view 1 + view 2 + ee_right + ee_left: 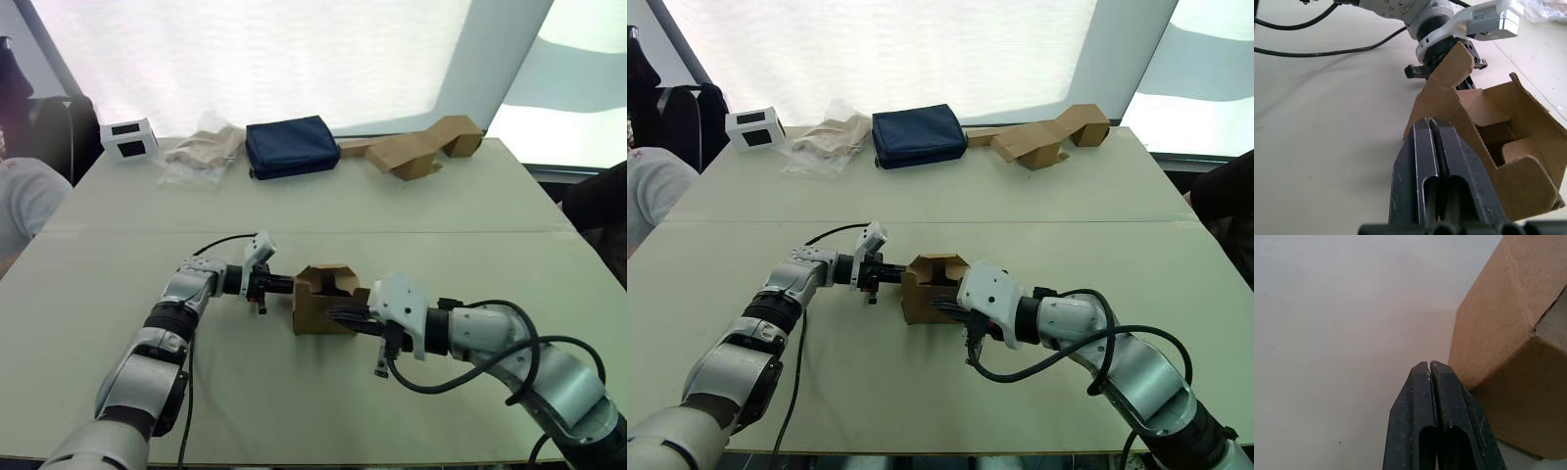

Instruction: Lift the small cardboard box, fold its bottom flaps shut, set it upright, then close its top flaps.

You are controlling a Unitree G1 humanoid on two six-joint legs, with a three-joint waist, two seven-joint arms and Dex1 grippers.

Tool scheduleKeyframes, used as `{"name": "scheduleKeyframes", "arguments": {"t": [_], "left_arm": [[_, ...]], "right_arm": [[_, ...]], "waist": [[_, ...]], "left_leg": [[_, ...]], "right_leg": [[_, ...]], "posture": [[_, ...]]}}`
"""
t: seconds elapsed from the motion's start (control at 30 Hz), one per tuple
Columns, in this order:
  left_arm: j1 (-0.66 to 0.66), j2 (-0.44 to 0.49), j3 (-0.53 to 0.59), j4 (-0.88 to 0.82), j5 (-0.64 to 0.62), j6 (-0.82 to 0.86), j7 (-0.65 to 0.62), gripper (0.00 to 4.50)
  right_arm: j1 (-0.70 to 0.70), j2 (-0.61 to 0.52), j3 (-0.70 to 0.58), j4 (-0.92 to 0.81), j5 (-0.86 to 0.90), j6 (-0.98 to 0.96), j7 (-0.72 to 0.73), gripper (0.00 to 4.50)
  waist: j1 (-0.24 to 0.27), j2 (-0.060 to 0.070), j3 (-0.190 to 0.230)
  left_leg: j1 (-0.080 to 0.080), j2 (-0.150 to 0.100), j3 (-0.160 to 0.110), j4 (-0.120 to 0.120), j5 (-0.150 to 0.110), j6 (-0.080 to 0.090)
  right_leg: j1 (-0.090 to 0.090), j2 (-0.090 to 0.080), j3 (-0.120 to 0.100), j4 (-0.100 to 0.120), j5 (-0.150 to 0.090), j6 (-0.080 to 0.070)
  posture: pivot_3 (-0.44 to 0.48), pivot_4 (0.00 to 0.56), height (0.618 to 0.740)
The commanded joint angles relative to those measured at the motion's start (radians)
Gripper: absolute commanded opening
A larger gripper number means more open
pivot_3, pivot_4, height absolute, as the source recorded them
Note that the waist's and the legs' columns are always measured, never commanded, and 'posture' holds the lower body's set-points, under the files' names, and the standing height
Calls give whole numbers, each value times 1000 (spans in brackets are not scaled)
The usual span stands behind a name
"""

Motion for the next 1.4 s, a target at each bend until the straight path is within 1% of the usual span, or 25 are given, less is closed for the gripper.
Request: {"name": "scheduleKeyframes", "arguments": {"t": [0.03,0.63,0.77,0.87,0.93,0.97,1.07,1.17,1.23,1.3,1.4], "left_arm": [[6,0,36,-49,-17,17,4,33],[67,6,54,-163,-23,83,10,33],[70,28,72,-163,-20,83,24,33],[56,68,120,-162,-30,75,62,33],[66,107,148,-229,-51,110,65,33],[85,131,154,-301,-70,147,56,33],[166,203,165,-580,-164,318,34,33],[257,250,192,-821,-274,472,57,33],[318,265,200,-951,-327,540,92,33],[357,264,196,-1022,-344,567,133,33],[375,240,192,-1059,-361,586,193,33]], "right_arm": [[-32,21,1,30,-38,-41,2,0],[-75,115,32,185,-72,-46,50,0],[-85,139,27,209,-75,-52,53,0],[-89,146,24,209,-76,-49,56,0],[-89,148,22,210,-75,-49,58,0],[-88,149,21,210,-75,-49,58,0],[-83,151,16,213,-73,-52,62,0],[-72,149,14,219,-78,-63,67,0],[-69,150,13,225,-81,-69,68,0],[-66,151,11,228,-81,-70,68,0],[-65,151,11,236,-84,-76,73,0]], "waist": [[0,0,0],[0,0,0],[-1,0,0],[-2,0,0],[-4,0,0],[-5,0,0],[-3,0,0],[0,0,0],[0,0,0],[0,0,0],[0,0,0]], "left_leg": [[0,0,0,0,0,0],[0,0,0,0,0,0],[0,0,0,0,0,0],[0,0,0,0,0,0],[0,1,0,0,0,0],[0,1,0,0,0,0],[0,1,0,0,0,0],[0,1,0,0,0,0],[0,1,0,0,0,0],[0,1,0,0,0,0],[1,1,0,0,0,-1]], "right_leg": [[0,0,0,0,0,0],[0,0,0,0,0,0],[0,0,0,0,0,0],[0,0,0,0,0,0],[0,0,0,0,0,0],[0,0,0,0,0,0],[0,-1,0,1,0,0],[0,-3,0,0,0,0],[1,-5,1,0,0,0],[1,-6,1,0,0,0],[1,-5,0,0,0,0]], "posture": [[0,150,740],[0,150,740],[0,150,740],[0,150,740],[0,150,740],[0,150,740],[0,150,740],[0,150,740],[0,150,740],[0,150,740],[0,150,740]]}}
